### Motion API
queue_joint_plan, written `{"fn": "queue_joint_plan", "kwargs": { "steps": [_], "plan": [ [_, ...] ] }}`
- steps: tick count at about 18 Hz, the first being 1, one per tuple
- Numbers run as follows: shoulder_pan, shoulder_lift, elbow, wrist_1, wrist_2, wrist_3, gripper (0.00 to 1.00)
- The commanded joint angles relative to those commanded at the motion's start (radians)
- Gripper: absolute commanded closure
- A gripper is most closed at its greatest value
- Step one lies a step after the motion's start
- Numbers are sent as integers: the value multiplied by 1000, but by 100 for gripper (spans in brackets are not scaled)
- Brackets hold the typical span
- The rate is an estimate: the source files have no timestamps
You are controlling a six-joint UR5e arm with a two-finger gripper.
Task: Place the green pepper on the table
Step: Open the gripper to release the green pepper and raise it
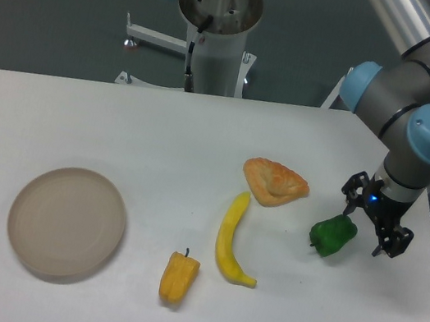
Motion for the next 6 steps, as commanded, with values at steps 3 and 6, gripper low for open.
{"fn": "queue_joint_plan", "kwargs": {
  "steps": [3, 6],
  "plan": [
    [-3, -2, 15, 0, 8, 0, 0],
    [-18, -5, 28, 0, 11, -2, 0]
  ]
}}
